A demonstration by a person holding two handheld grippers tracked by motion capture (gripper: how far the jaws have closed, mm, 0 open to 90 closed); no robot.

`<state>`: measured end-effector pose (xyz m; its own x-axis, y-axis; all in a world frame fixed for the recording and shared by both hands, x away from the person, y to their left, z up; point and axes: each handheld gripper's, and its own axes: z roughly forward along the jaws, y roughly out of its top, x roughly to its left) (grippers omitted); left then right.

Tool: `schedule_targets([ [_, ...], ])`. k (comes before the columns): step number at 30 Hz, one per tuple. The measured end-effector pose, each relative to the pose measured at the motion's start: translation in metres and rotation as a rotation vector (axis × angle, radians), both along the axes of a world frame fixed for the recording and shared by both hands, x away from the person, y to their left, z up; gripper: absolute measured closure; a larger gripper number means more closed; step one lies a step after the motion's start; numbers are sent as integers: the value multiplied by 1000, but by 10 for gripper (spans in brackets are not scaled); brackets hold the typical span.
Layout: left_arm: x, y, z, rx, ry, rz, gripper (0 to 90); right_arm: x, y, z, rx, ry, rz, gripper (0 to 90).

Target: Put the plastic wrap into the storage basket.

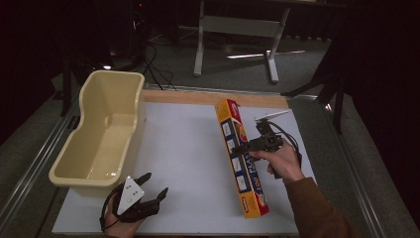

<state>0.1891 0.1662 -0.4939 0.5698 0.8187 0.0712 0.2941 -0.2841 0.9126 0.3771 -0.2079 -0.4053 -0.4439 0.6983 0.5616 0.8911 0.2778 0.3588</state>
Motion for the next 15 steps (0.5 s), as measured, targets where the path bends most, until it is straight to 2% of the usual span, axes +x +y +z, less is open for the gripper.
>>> schedule_targets([
  [6,0,0,0,1,0,-1,299,-4,15,9,39,-30,22,414],
  [15,0,0,0,0,1,-1,299,-3,35,21,130,-26,29,414],
])
